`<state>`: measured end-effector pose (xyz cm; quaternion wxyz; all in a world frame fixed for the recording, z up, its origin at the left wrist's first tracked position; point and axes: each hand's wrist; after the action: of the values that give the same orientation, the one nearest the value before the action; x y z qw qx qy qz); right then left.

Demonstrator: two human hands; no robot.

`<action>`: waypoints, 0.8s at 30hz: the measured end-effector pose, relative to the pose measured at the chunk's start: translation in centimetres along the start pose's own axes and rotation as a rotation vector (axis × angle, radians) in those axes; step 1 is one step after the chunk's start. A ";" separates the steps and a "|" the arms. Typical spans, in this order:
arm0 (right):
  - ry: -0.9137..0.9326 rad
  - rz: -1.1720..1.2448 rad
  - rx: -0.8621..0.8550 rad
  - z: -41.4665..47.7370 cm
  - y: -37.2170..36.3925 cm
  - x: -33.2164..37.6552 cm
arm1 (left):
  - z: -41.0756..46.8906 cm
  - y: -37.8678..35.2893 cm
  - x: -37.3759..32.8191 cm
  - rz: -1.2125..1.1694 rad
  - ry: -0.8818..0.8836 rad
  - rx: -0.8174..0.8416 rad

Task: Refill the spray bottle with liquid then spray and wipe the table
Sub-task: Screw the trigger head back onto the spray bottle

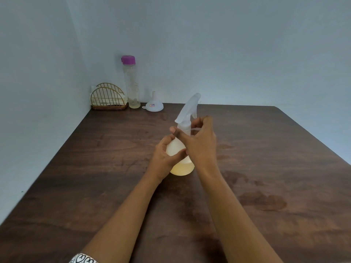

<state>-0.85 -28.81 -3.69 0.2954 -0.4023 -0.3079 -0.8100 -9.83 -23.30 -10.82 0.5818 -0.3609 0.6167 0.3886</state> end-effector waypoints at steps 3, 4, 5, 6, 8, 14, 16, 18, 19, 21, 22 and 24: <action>-0.065 0.168 0.173 0.5 1.6 -0.5 | 0.1 0.0 0.1 -0.011 0.009 0.002; -0.079 0.209 0.236 0.7 2.1 -0.7 | 0.1 0.0 0.2 -0.014 0.017 0.004; -0.084 0.233 0.284 0.9 2.4 -0.9 | 0.2 0.0 0.3 -0.018 0.022 0.006; -0.080 0.243 0.308 1.1 2.5 -1.0 | 0.2 -0.1 0.3 -0.025 0.023 0.005; -0.050 0.232 0.266 1.3 2.0 -1.1 | 0.2 0.0 0.2 -0.040 0.028 0.000; 0.026 0.063 -0.131 -0.6 -0.7 -0.1 | 0.1 0.0 0.3 -0.040 0.022 0.002; 0.003 0.152 -0.084 -0.6 -0.1 -0.3 | 0.1 0.0 0.4 -0.032 0.021 0.000; -0.047 0.278 0.053 -0.2 1.1 -0.9 | 0.2 0.0 0.4 -0.027 0.027 0.001; -0.055 0.315 0.115 0.1 1.6 -1.2 | 0.2 0.0 0.4 -0.028 0.031 0.005; -0.030 0.301 0.198 0.4 2.1 -1.6 | 0.2 -0.1 0.4 -0.033 0.034 0.018; -0.004 0.265 0.236 0.6 2.0 -1.6 | 0.3 0.0 0.4 -0.030 0.032 0.021; 0.043 0.228 0.297 0.7 1.7 -1.5 | 0.3 0.1 0.5 -0.016 0.028 0.027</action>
<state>1.42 -29.04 -4.14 0.4478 -0.3691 -0.3701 -0.7254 -9.84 -22.92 -11.29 0.5811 -0.3634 0.6268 0.3706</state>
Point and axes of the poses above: each hand's wrist, its own z-axis towards the middle knuckle, its own y-axis out of the back of the hand, x = y × z, and after that the axes turned 13 degrees about y, right-handed
